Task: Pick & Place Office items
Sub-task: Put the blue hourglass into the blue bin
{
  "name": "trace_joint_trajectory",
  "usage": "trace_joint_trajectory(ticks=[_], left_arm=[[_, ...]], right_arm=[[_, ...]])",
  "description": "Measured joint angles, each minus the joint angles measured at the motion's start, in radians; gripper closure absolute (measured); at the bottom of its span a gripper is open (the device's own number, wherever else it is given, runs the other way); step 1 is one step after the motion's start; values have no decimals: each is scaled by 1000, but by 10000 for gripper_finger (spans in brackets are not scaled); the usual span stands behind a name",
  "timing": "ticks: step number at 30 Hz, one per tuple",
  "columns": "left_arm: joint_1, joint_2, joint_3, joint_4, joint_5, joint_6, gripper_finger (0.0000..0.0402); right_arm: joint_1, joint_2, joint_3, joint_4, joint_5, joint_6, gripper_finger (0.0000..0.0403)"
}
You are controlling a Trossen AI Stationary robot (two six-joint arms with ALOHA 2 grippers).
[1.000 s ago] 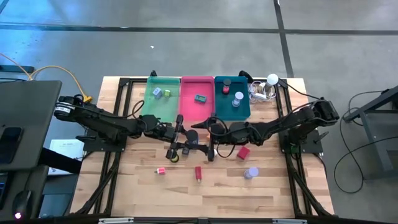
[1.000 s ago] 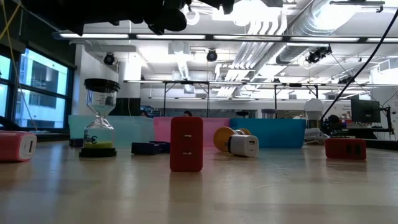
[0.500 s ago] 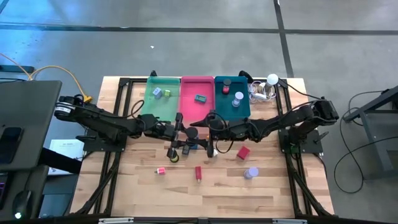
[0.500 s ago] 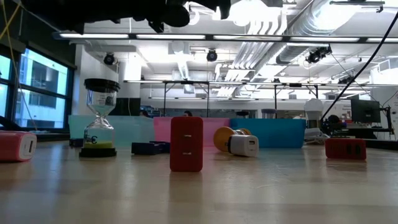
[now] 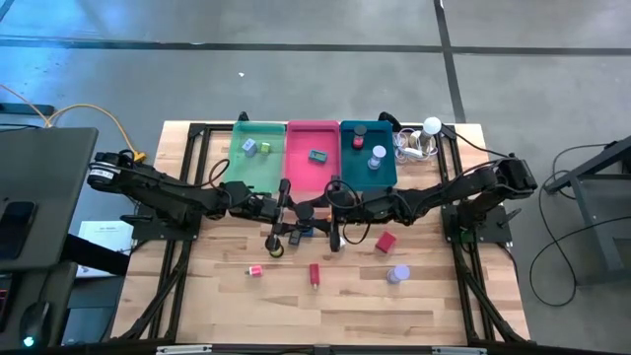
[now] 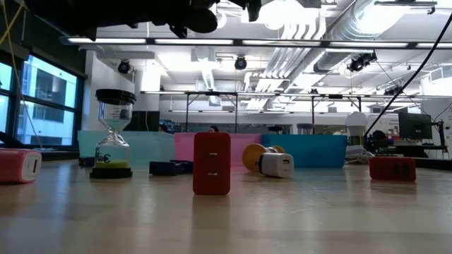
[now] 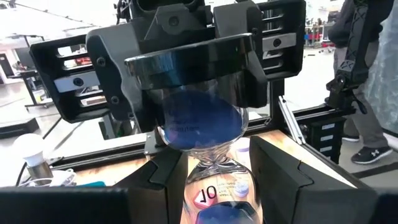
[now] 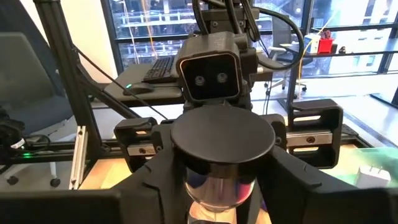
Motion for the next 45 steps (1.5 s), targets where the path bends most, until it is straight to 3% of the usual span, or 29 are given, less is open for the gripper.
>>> trace_joint_trajectory(ticks=[10, 40, 45], left_arm=[[0, 1, 0, -4, 0, -10, 241], [-14, 1, 0, -18, -68, 38, 242], [-14, 1, 0, -22, -68, 38, 213]], right_arm=[[0, 0, 0, 0, -20, 0, 247], [0, 0, 0, -16, -34, -9, 248], [0, -1, 0, -19, -40, -9, 246]])
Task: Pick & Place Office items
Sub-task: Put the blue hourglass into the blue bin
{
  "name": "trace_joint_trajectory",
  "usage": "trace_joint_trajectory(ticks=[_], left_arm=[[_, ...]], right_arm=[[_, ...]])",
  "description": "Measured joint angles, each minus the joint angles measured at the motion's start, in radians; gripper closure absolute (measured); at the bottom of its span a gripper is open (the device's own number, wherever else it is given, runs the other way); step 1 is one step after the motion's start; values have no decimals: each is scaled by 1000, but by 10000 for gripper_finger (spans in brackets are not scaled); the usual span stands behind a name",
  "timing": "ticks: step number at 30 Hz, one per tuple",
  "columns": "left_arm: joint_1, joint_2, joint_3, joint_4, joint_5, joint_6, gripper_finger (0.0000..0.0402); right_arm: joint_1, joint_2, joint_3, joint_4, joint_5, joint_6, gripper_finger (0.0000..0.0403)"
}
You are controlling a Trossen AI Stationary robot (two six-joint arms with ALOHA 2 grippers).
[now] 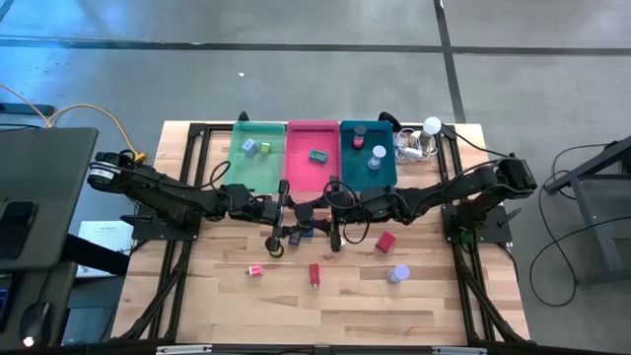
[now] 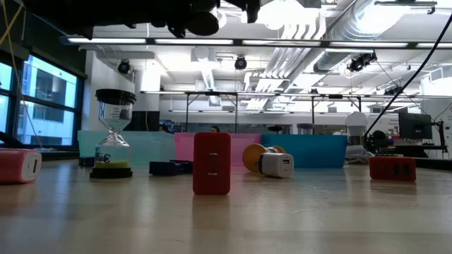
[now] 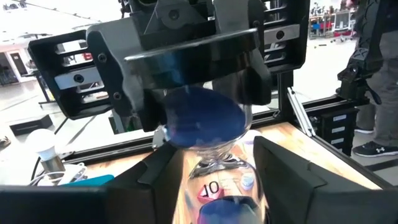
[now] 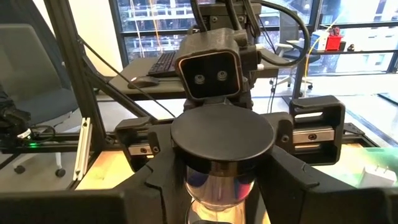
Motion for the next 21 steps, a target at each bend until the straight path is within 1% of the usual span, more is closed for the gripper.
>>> trace_joint_trajectory(ticks=[6, 9, 12, 14, 18, 21], left_arm=[[-5, 0, 0, -15, -8, 5, 145], [-9, 0, 0, -15, -46, 8, 120], [-10, 0, 0, -28, -89, -10, 113], [-10, -4, 0, -55, -90, -13, 113], [-10, -23, 0, -105, -94, -14, 113], [-8, -46, 0, -129, -118, -12, 113]], right_arm=[[1, 0, 0, -8, -8, 1, 248], [4, 0, 0, -26, -6, 12, 247], [19, -5, 0, -44, 10, 16, 247], [34, -16, 0, -78, 22, 12, 248], [71, -61, 0, -177, 95, 18, 247], [94, -104, 0, -232, 105, 40, 245]])
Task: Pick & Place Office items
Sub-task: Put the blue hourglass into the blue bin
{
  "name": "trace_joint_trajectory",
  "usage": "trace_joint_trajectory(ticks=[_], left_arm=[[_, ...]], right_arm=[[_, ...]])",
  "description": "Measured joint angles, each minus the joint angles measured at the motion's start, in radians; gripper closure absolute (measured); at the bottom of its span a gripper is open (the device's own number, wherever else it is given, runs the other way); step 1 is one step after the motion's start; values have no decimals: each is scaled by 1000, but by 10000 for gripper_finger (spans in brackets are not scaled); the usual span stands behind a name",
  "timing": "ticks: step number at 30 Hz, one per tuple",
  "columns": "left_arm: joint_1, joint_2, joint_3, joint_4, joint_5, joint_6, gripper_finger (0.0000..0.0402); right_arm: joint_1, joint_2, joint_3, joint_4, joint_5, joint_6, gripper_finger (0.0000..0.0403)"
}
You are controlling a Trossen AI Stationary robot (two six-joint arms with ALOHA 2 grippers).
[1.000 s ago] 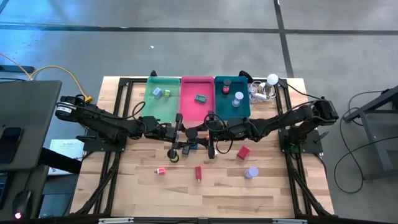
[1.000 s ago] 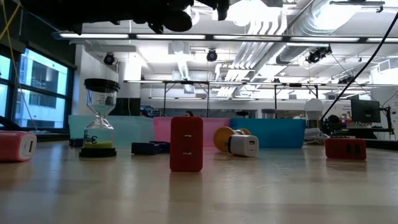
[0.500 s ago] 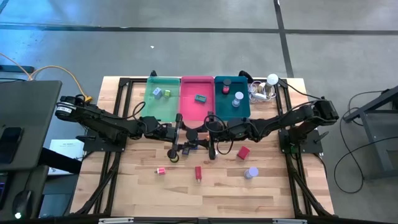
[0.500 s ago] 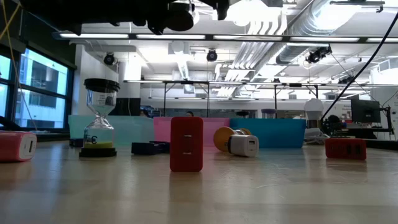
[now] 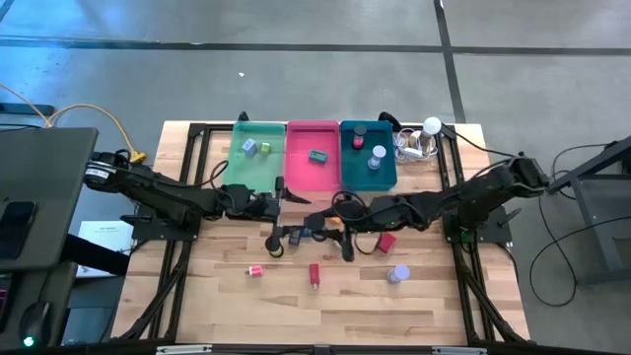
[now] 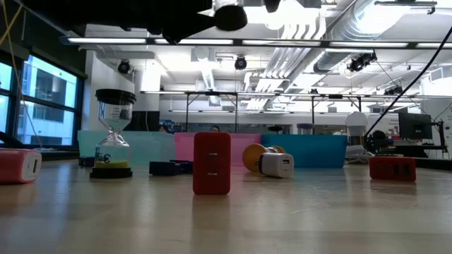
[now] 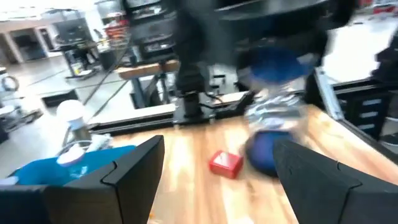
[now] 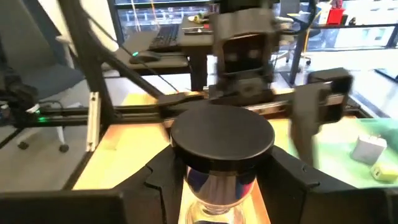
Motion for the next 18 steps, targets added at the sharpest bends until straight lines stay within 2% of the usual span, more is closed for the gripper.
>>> trace_joint_trajectory(ticks=[3, 7, 13, 18], left_arm=[[0, -28, -1, -45, -8, 0, 113], [2, -63, -1, -98, -1, -8, 113], [2, -77, 0, -139, 0, -18, 113], [2, -77, 0, -177, 2, -22, 113]], right_arm=[[27, -61, 0, -52, 35, -1, 248], [56, -158, 1, -197, 153, -2, 245], [40, -259, 1, -386, 307, 21, 248], [-28, -263, 0, -493, 315, 37, 242]])
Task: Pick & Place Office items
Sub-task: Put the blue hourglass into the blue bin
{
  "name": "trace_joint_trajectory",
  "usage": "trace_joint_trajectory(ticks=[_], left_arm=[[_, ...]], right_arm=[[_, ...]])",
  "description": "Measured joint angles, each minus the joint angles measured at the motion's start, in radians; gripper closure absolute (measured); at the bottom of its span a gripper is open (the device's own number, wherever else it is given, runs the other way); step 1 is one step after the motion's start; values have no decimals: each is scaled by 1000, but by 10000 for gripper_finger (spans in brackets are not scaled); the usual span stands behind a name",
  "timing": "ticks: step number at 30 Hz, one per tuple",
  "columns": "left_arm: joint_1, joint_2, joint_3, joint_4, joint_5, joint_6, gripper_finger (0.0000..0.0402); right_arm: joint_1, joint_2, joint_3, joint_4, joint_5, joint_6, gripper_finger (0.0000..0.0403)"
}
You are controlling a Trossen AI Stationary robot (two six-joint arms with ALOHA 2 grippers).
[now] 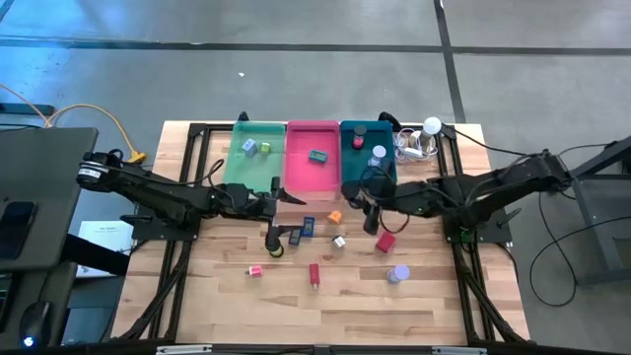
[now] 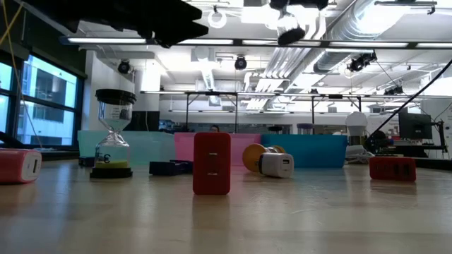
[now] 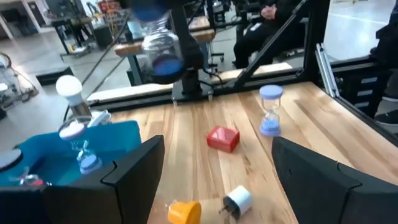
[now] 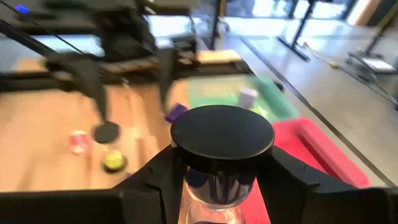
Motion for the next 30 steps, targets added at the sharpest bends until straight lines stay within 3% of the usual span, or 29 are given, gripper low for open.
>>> trace_joint_trajectory(ticks=[10, 16, 25, 30], left_arm=[[0, 0, 0, -57, 1, -11, 113], [0, 0, 0, -64, 1, -17, 113], [0, 0, 0, -66, 2, 5, 113], [0, 0, 0, -76, 2, 5, 113]], right_arm=[[-187, 35, 0, -82, -46, 15, 248], [-293, 51, 0, -84, -90, 9, 227], [-469, 135, -1, -84, -217, -1, 249], [-538, 209, -87, 54, -306, 8, 226]])
